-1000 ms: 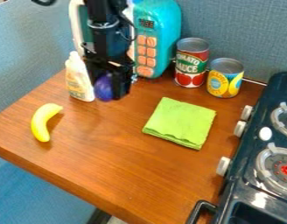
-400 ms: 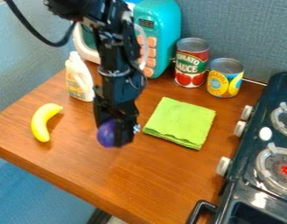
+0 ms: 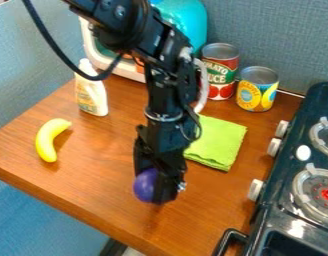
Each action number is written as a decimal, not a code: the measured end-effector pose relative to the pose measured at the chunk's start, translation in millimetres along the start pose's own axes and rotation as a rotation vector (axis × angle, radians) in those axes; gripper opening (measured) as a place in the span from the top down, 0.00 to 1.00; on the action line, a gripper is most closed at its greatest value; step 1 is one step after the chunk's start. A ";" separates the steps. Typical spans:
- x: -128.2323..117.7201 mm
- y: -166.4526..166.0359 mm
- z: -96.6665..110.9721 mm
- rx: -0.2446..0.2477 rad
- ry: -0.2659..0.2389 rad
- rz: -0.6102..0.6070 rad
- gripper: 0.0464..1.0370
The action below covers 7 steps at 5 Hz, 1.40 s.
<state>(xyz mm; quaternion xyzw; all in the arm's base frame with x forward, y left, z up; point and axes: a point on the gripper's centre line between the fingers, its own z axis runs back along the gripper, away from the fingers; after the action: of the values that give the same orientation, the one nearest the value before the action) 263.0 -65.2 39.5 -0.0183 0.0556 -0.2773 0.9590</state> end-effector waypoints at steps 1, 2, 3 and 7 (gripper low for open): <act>5.1 -14.2 -9.1 -0.006 0.021 -0.038 0.21; 19.5 -16.9 -17.2 -0.009 0.012 -0.046 0.21; 28.2 -13.5 -18.5 -0.005 0.019 -0.026 0.21; 29.2 -5.0 -21.1 0.036 0.082 0.004 0.04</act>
<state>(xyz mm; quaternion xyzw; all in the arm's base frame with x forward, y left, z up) 282.4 -85.1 16.1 0.0106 0.0901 -0.2769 0.9566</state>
